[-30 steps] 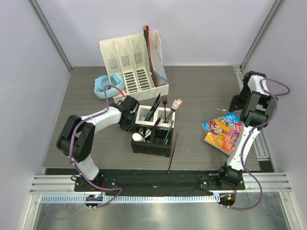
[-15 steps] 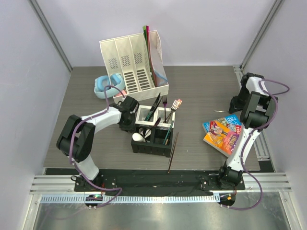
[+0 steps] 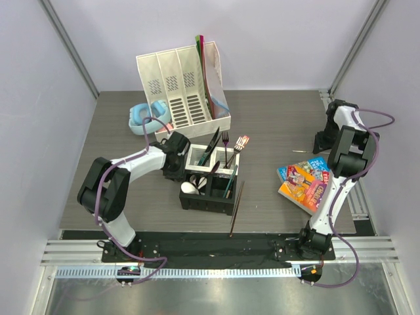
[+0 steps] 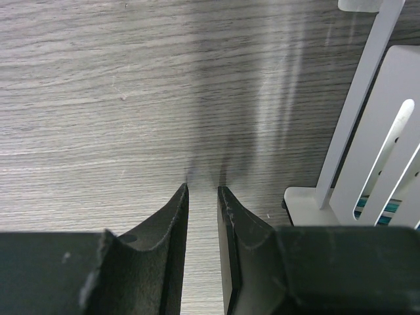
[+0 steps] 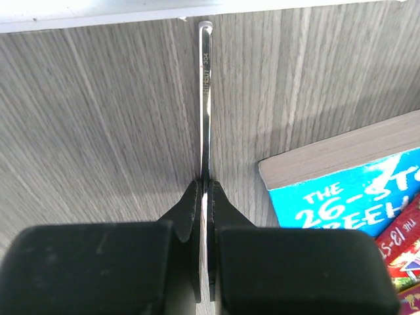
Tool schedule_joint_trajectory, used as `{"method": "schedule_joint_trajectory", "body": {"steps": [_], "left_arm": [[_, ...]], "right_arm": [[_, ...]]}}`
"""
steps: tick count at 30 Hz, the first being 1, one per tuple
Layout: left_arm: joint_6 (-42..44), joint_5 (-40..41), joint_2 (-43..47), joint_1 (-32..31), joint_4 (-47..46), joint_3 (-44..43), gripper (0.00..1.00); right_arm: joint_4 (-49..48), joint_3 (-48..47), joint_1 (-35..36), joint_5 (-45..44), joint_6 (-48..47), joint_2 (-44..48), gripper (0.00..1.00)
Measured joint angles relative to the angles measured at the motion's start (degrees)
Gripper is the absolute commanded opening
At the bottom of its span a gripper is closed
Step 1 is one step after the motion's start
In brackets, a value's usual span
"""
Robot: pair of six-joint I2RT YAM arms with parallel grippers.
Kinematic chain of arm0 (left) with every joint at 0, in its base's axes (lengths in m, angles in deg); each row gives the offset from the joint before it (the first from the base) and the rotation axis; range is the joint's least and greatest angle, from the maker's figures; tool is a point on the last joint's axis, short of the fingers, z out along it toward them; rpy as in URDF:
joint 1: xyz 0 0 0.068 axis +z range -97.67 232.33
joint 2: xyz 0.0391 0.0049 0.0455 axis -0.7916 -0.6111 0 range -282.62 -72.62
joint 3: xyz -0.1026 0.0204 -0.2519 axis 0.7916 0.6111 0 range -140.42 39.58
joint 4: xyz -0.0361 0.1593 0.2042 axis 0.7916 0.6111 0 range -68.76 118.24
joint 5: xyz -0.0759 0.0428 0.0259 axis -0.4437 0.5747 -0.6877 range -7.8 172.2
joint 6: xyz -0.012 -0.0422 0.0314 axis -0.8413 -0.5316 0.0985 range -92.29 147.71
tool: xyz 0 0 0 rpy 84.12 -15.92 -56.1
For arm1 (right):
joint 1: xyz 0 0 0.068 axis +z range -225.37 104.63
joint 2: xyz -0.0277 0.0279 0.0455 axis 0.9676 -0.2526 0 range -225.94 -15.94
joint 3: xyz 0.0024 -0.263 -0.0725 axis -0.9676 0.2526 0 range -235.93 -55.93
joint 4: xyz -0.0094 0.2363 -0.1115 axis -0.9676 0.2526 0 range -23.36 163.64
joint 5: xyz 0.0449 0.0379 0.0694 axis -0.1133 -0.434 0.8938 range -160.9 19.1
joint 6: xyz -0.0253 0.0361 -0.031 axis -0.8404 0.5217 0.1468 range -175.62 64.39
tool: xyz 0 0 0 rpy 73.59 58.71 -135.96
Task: Sort the eating utensils into containers
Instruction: Pick up the chopstick from the center of the board.
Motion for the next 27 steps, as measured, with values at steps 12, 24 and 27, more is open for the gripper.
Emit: {"method": "schedule_joint_trajectory", "body": {"steps": [12,24,27], "left_arm": [[0.02,0.02,0.0,0.02,-0.02,0.0,0.24],[0.04,-0.02,0.0,0.02,-0.07,0.0,0.24],[0.02,-0.04,0.0,0.02,-0.09,0.0,0.24]], "right_arm": [[-18.84,8.59,1.51,11.37,4.26,4.28,0.01],[-23.91,15.54,5.4,19.8,4.55,9.68,0.01],[-23.41,15.82,6.16,21.0,3.21,13.03,0.01]]}}
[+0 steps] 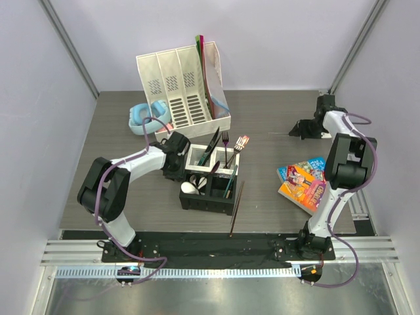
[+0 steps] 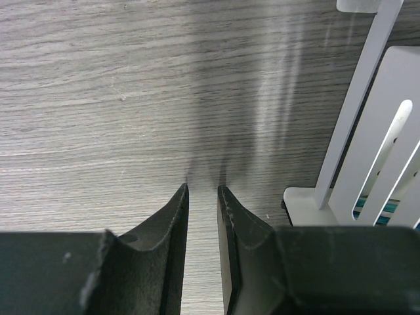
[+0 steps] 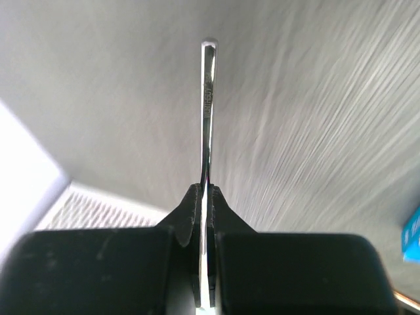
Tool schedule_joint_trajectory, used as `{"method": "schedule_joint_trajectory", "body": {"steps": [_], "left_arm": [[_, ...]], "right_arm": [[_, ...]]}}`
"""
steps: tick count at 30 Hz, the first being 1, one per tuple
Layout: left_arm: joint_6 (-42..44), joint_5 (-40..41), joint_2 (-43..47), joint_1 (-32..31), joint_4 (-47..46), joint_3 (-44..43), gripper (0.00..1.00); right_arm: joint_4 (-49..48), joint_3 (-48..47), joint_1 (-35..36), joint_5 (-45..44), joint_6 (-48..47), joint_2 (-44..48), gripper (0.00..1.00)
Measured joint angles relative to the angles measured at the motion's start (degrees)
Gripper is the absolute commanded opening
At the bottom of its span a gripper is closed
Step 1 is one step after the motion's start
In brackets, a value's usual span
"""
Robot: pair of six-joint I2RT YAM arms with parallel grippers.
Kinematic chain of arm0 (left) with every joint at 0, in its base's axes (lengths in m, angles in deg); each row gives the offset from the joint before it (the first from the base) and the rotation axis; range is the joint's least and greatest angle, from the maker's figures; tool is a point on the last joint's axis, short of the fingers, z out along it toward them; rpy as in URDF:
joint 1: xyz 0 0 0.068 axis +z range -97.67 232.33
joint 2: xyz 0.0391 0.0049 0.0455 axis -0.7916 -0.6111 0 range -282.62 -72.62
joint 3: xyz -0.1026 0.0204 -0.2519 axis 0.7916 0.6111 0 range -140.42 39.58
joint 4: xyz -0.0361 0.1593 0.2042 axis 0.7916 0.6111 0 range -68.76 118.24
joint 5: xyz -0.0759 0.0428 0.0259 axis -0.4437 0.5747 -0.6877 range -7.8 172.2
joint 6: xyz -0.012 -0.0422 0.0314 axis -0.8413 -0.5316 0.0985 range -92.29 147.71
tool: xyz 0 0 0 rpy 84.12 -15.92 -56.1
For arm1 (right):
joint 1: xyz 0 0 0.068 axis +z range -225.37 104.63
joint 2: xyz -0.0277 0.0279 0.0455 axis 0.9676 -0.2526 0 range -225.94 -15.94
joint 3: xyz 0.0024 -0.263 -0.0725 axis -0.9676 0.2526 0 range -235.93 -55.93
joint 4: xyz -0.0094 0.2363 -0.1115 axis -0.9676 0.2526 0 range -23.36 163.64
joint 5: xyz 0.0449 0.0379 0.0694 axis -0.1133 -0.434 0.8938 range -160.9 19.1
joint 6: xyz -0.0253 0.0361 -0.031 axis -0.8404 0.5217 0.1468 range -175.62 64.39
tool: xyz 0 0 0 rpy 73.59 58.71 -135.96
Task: Sort the eating utensils into containers
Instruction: Pick up the chopstick from the center of the board.
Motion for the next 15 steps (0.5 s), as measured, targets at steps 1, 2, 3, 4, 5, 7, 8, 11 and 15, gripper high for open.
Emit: {"method": "schedule_joint_trajectory", "body": {"steps": [1,2,3,4,5,7,8,11,15], "left_arm": [[0.02,-0.02,0.0,0.0,0.0,0.0,0.24],[0.02,-0.02,0.0,0.0,-0.02,0.0,0.24],[0.0,-0.04,0.0,0.0,-0.02,0.0,0.24],[0.02,-0.09,0.0,0.0,-0.02,0.0,0.24],[0.02,-0.13,0.0,0.0,-0.04,0.0,0.24],[0.02,-0.31,0.0,0.0,-0.04,0.0,0.24],[0.02,-0.42,0.0,0.0,-0.04,0.0,0.24],[0.02,-0.57,0.0,0.0,-0.11,0.0,0.24],[0.02,-0.61,0.0,0.0,-0.13,0.0,0.24]], "right_arm": [[0.02,0.0,0.15,0.61,-0.57,1.29,0.01],[0.04,0.0,0.26,1.16,-1.14,2.49,0.01],[0.0,0.0,0.35,1.81,-1.64,3.74,0.01],[-0.07,0.11,0.44,2.62,-1.99,4.92,0.01],[-0.17,0.42,0.5,3.41,-2.21,6.12,0.01],[-0.68,1.86,0.48,4.85,-2.47,8.59,0.01],[-0.9,3.02,0.48,5.77,-2.38,10.05,0.01],[-1.57,6.82,0.5,8.61,-1.07,14.45,0.01],[-2.45,8.48,0.5,11.74,0.15,18.01,0.01]]}}
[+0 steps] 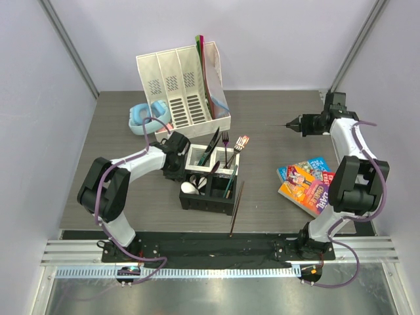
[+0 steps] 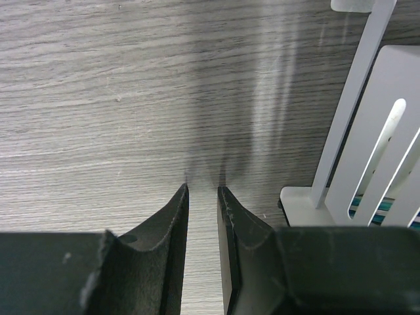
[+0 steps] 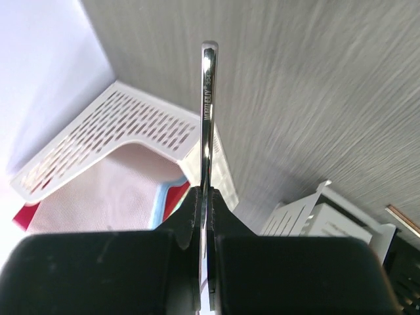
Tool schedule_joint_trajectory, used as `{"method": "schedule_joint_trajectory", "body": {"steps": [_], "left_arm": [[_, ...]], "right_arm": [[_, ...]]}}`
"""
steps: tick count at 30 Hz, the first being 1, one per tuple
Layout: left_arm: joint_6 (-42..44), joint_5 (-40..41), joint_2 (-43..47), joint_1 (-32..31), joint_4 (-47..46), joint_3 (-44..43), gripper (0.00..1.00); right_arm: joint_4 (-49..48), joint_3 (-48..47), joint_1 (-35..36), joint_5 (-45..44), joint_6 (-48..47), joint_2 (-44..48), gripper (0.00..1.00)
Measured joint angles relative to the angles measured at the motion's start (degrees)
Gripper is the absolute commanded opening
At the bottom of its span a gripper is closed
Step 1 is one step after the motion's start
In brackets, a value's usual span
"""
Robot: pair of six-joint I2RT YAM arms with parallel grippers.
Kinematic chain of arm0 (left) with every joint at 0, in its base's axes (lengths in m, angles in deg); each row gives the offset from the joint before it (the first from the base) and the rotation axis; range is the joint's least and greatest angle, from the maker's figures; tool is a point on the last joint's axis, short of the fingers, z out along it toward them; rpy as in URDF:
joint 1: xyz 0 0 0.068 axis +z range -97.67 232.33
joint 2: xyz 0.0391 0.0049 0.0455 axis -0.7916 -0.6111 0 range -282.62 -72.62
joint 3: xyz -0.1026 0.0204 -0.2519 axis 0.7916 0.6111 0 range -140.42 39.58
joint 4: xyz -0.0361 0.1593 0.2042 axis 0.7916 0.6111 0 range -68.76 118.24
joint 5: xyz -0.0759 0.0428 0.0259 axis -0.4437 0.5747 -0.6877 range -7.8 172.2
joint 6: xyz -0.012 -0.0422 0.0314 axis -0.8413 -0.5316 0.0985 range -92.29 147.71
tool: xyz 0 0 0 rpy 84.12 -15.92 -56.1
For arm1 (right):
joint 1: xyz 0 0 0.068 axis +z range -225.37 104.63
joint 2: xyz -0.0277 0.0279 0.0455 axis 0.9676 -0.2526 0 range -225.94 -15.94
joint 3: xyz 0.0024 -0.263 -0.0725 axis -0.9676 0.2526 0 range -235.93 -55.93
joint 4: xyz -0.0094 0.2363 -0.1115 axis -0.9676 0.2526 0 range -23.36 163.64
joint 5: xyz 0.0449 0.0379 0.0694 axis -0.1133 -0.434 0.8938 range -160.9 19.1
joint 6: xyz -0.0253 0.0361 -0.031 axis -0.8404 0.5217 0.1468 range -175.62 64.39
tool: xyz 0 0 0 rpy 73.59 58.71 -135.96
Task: Sort the eating utensils into containers
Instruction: Pick up the chopstick from the center of the board, then place the chopstick in the storage box.
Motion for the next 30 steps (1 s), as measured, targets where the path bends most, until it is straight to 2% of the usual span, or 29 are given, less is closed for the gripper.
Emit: {"method": "schedule_joint_trajectory", "body": {"steps": [3,9,17,21,27,30], "left_arm": [[0.0,-0.02,0.0,0.0,-0.04,0.0,0.24],[0.02,-0.46,0.0,0.0,-0.09,-0.02,0.24],[0.44,-1.29,-0.17,0.0,-0.07,-0.61,0.24],[0.68,-1.49,-0.46,0.0,-0.09,-1.46,0.24],[1.49,-1.77,-0.72,0.0,0.37,-2.14,0.24],[1.64,-2.05,-1.46,-0.02,0.85,-2.6,0.24]], "right_arm": [[1.05,-1.92,0.11,1.62,-2.05,0.92,0.01],[6.32,-10.51,2.29,1.77,-13.11,1.09,0.01],[14.1,-16.85,15.52,-4.9,-26.88,1.86,0.01],[14.73,-16.52,21.16,-8.5,-30.95,4.61,0.01],[16.57,-15.21,22.58,-13.22,-34.42,11.5,0.01],[16.68,-12.83,25.42,-15.56,-36.15,14.69,0.01]]}}
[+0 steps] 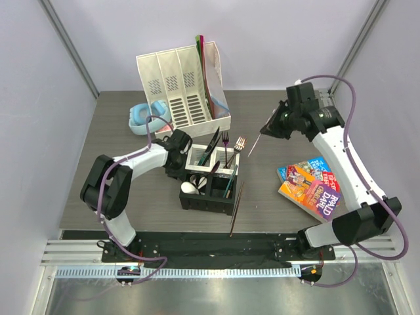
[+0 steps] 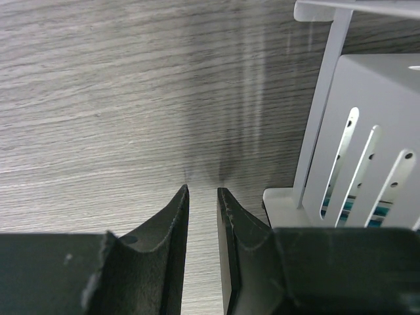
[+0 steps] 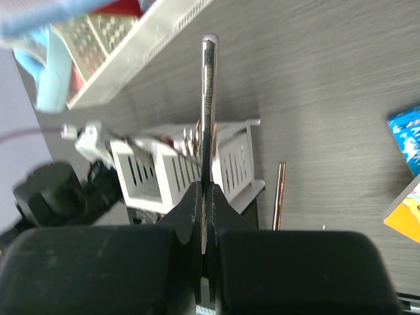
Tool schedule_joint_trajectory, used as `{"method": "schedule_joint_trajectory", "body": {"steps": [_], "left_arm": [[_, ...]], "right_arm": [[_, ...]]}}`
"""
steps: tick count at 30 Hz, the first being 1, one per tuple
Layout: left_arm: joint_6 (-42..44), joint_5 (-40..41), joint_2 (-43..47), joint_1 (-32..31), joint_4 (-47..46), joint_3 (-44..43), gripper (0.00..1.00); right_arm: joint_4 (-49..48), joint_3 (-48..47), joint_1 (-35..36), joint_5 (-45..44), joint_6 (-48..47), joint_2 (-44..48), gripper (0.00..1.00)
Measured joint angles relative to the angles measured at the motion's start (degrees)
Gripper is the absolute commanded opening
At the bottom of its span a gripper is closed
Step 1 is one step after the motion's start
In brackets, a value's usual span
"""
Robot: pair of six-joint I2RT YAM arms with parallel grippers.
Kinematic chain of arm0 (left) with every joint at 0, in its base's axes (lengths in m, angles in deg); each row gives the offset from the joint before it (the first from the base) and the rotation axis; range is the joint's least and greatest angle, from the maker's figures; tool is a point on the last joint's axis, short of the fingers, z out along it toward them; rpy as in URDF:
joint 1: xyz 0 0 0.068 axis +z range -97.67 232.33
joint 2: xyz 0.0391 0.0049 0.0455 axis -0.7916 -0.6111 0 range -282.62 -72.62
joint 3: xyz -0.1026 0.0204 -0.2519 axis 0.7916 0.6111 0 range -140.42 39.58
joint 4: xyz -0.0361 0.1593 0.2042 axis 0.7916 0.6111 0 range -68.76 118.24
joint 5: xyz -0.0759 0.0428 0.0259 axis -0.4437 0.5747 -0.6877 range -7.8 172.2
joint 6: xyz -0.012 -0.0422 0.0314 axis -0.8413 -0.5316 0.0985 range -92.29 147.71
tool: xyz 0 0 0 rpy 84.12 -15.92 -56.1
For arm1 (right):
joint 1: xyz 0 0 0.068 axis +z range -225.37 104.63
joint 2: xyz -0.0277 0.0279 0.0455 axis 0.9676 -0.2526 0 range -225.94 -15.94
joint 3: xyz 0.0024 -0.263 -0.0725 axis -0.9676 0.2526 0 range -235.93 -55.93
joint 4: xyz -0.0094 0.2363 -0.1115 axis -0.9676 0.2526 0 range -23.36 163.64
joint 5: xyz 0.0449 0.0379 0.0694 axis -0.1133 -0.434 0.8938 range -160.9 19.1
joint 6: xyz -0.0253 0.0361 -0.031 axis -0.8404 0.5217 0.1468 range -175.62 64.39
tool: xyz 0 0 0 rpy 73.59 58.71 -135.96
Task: Sort the eating utensils into containers
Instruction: Place the chopstick in the storage box.
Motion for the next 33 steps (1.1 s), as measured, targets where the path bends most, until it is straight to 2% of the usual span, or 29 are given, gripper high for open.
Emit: {"method": "schedule_joint_trajectory", "body": {"steps": [11,20,33], "left_arm": [[0.33,-0.87,-1.62,0.02,1.16,-0.94,0.23],[0.33,-0.92,-1.66,0.02,1.46,-1.14,0.23],[0.9,-0.92,-1.75,0.02,1.7,-1.36,0.23]], "right_arm": [[-3.32,7.17,20.26,-9.51,-3.74,5.07,0.01],[-11.74,20.92,24.72,-14.6,-5.49,11.1,0.01],[-19.54,22.4,27.5,-14.56,-6.23,9.79,0.01]]}}
